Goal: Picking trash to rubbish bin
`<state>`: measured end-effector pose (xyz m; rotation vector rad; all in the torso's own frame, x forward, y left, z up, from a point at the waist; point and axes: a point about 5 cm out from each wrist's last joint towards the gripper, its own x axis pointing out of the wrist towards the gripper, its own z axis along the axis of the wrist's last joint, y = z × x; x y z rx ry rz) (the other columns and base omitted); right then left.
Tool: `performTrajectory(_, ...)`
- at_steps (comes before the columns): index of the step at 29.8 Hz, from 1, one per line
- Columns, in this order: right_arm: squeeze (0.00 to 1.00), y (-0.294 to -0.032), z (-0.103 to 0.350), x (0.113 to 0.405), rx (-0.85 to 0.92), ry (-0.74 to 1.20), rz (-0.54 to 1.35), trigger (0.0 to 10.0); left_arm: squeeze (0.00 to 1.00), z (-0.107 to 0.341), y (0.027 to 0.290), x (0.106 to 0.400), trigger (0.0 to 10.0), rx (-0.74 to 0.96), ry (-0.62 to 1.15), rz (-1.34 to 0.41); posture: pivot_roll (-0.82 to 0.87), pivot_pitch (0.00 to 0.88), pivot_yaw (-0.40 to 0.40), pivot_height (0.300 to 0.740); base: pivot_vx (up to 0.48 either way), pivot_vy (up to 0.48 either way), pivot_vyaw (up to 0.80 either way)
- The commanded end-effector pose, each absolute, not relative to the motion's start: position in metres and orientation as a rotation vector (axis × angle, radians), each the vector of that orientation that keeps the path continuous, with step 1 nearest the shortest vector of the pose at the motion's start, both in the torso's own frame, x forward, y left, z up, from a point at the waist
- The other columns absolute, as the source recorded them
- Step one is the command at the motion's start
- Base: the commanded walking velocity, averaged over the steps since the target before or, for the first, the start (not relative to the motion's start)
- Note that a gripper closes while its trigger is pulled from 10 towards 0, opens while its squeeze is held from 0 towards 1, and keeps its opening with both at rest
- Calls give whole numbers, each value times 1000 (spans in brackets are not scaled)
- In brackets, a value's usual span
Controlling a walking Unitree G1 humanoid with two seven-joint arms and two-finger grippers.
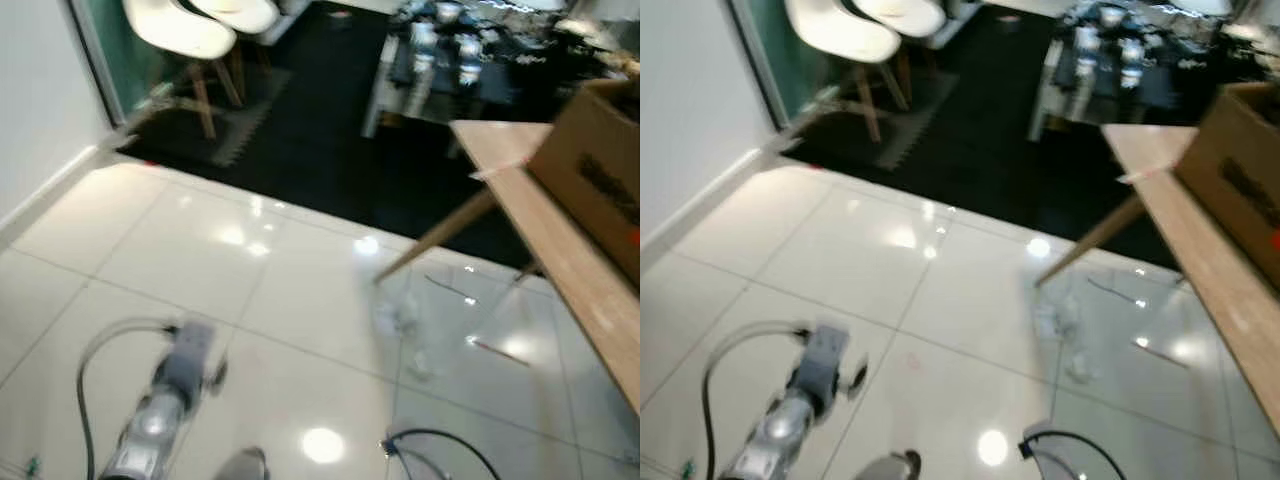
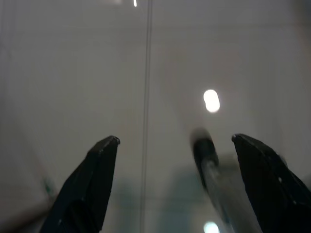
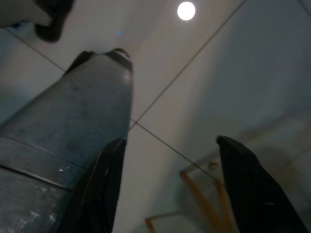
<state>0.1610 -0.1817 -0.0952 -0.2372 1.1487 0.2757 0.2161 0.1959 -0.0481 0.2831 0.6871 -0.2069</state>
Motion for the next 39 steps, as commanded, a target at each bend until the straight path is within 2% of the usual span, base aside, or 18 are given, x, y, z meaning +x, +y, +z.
performTrajectory(1,0,-179,-95,161,-197,1144,268,10000,0,-60,193,202,10000,251,759,-200,326,135,-124,740,0,0,656)
performTrajectory(3,0,-177,-94,164,-164,1134,260,10000,0,-65,188,198,10000,185,786,-192,326,135,-124,740,0,0,656)
performTrajectory(4,0,-171,-93,167,-88,1117,245,10000,0,-72,178,190,10000,76,829,-184,326,135,-112,740,0,0,656)
performTrajectory(6,0,-168,-92,169,-51,1109,244,10000,0,-77,172,185,10000,61,859,-205,322,132,-107,740,0,0,650)
performTrajectory(9,0,-157,-91,173,16,1093,279,10000,0,-88,156,169,10000,113,953,-316,322,132,-107,740,0,0,656)
performTrajectory(13,0,-141,-91,171,79,1097,362,10000,0,-92,157,166,10000,198,1008,-381,307,128,-101,740,0,0,659)
performTrajectory(16,0,-140,-92,169,74,1105,383,10000,0,-93,160,164,10000,237,1026,-387,298,125,-98,740,0,0,673)
performTrajectory(17,0,-139,-92,169,76,1106,383,10000,0,-94,161,163,10000,297,1027,-404,291,126,-97,740,0,0,675)
performTrajectory(24,0,-138,-93,166,84,1112,394,10000,0,-97,150,155,10000,479,1028,-554,292,126,-103,740,0,0,680)
performTrajectory(39,0,-134,-95,160,74,1131,438,10000,0,-97,154,155,10000,339,1028,-471,289,118,-113,740,0,0,680)
